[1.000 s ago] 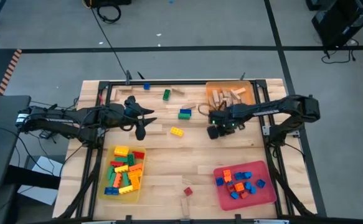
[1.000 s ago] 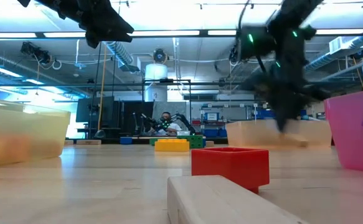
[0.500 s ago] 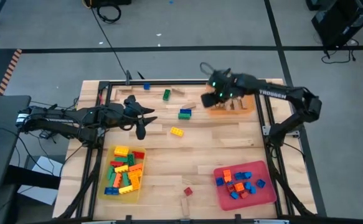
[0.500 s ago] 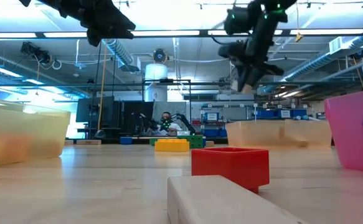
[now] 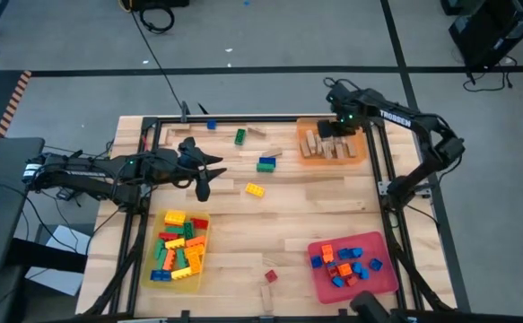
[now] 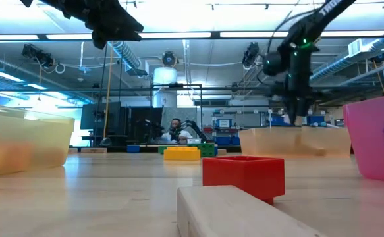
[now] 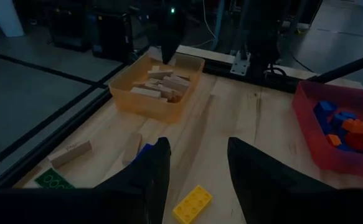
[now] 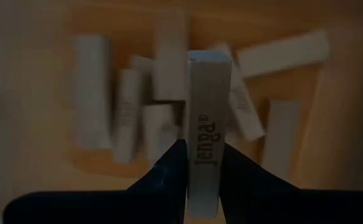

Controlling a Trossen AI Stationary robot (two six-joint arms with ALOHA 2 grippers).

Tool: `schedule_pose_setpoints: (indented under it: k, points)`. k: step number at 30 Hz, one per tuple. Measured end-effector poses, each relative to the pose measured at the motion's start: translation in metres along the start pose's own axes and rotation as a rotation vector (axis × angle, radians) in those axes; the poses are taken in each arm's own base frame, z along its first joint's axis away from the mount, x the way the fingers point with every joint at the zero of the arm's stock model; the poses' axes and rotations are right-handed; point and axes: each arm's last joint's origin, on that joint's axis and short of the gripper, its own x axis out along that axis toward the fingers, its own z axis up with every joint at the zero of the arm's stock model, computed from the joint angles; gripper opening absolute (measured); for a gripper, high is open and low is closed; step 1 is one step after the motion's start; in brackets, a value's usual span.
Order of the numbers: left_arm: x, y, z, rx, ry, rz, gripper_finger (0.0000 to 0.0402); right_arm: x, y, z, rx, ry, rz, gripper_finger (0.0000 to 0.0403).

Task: Sort blocks by size
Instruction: Put the brown block into the orange bin, then put the large yellow game piece into the yellow bin

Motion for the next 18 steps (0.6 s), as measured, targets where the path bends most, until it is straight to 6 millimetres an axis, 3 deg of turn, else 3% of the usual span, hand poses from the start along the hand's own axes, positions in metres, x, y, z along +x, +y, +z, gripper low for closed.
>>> schedule_pose_setpoints:
  k: [6,13,18]
  points:
    - [0.0,0.0,0.002,-0.006,-0.017,-0.004,0.0168,0.03,-0.011,-0.004,0.014,0.085,-0.059,0.0078]
    - [0.0,0.0,0.002,-0.006,-0.018,0.002,0.0168,0.039,-0.01,-0.003,-0.015,0.084,-0.053,0.0182]
    - [0.0,0.0,0.002,-0.006,-0.019,0.005,0.0168,0.038,-0.01,-0.003,-0.025,0.083,-0.046,0.0233]
